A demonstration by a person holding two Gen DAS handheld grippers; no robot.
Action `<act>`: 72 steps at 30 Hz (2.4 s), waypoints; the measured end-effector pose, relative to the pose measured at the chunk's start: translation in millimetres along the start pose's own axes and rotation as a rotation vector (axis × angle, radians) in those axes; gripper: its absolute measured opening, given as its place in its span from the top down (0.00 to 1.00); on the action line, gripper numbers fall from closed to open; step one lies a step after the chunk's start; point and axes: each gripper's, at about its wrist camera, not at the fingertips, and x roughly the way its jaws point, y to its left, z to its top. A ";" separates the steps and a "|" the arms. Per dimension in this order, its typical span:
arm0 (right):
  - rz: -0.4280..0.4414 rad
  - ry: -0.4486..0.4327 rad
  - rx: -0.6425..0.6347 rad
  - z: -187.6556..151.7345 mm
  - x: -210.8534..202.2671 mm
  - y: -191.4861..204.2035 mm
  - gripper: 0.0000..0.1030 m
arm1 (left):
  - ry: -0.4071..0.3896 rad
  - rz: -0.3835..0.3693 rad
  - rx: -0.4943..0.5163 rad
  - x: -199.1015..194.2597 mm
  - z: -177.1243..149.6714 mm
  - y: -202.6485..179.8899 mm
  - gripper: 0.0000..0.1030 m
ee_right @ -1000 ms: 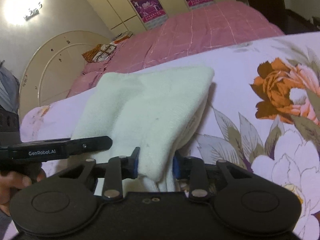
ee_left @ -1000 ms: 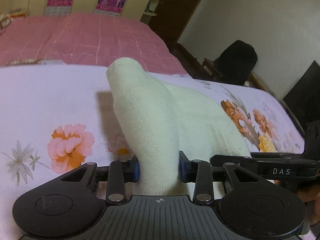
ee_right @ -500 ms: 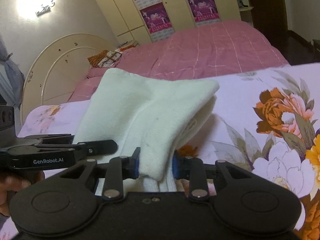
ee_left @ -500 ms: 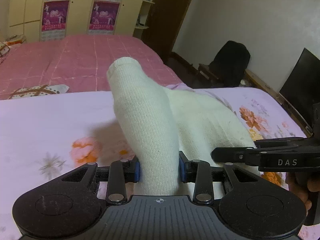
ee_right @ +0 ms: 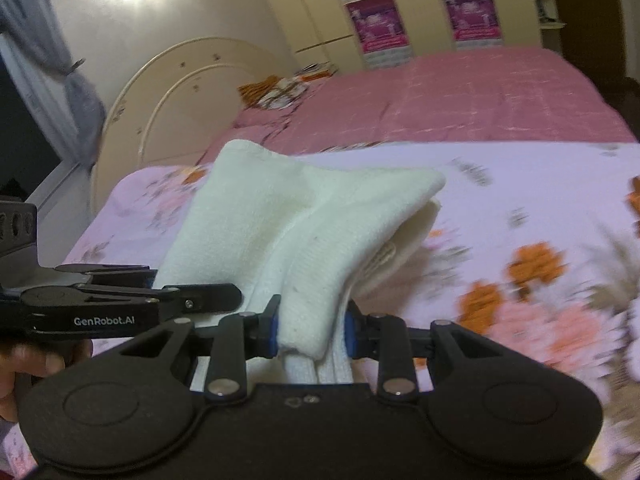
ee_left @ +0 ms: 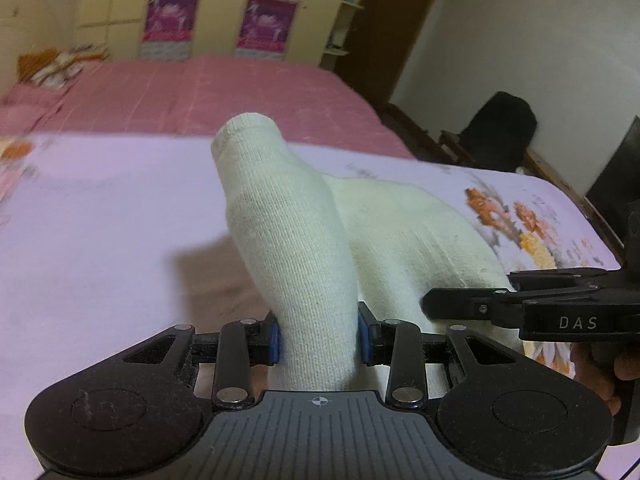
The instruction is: Fold small clothes
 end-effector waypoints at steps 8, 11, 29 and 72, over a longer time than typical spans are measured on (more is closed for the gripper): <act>0.085 0.097 -0.008 -27.7 49.2 49.9 0.72 | 0.061 0.034 -0.131 -11.5 -62.7 71.4 0.65; 0.069 0.133 0.004 -39.4 66.5 53.3 0.72 | 0.028 0.012 -0.228 -7.7 -85.8 89.7 0.54; 0.199 -0.001 0.023 -11.9 97.1 1.5 0.77 | -0.210 0.042 -0.392 20.7 -72.7 131.7 0.41; -0.168 -0.078 -0.150 -146.5 -158.1 132.7 0.01 | -0.270 0.279 -0.109 -215.8 -221.6 -97.8 0.00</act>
